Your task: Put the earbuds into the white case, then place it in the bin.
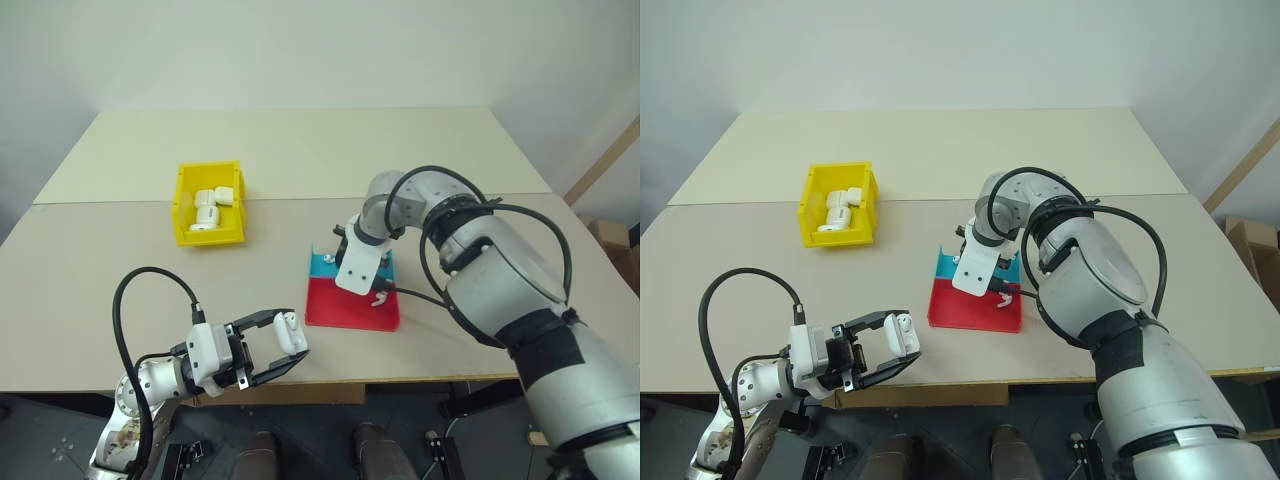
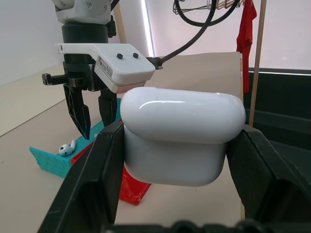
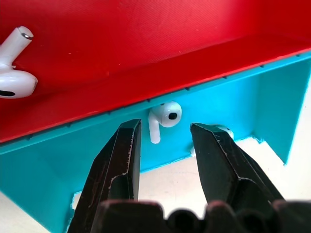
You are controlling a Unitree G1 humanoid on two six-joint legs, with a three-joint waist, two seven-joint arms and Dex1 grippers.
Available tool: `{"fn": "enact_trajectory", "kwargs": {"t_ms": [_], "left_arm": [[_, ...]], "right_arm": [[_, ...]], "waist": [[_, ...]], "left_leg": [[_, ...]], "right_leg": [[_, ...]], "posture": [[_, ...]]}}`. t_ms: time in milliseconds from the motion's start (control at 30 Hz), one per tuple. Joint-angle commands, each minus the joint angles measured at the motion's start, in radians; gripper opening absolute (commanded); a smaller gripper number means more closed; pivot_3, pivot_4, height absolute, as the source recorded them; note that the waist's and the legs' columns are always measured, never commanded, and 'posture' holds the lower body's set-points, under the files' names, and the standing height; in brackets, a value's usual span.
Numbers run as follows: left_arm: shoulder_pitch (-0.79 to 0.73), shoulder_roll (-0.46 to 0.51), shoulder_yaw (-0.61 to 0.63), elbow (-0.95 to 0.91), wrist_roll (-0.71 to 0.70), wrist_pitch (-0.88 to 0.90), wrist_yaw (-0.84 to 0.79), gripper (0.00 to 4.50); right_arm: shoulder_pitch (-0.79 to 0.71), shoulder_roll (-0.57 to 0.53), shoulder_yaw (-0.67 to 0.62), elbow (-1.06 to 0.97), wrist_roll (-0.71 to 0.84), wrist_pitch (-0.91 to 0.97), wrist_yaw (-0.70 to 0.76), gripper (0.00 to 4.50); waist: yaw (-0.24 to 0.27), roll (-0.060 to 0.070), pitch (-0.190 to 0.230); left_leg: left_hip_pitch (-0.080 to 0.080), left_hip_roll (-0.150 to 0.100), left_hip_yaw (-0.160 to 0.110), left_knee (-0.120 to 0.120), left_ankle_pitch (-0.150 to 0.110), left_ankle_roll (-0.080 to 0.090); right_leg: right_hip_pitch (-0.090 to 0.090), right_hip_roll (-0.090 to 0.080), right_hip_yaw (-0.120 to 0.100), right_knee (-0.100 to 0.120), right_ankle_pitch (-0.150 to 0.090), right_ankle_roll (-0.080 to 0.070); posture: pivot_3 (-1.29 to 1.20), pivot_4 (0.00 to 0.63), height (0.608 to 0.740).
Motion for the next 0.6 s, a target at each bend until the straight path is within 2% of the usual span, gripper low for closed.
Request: {"fn": "enact_trajectory", "kwargs": {"t_ms": [33,600], "left_arm": [[-0.002,0.001,-0.002,-0.043,0.003,-0.026,0.008,2.81],[0.014,-0.006,-0.008,-0.053,0.017,-0.032,0.022,2.81]], "right_arm": [[-0.047,0.008,0.019,-0.010,-0.028,-0.014,-0.040,2.02],[-0.061,0.029,0.069,0.000,-0.082,-0.043,-0.110,2.02]], "waist": [[0.000,0.000,0.000],[0.000,0.000,0.000]], "left_leg": [[0.000,0.000,0.000,0.000,0.000,0.000],[0.000,0.000,0.000,0.000,0.000,0.000]], "right_leg": [[0.000,0.000,0.000,0.000,0.000,0.000],[0.000,0.000,0.000,0.000,0.000,0.000]], "posture": [[0.00,0.150,0.740],[0.00,0.150,0.740]]}}
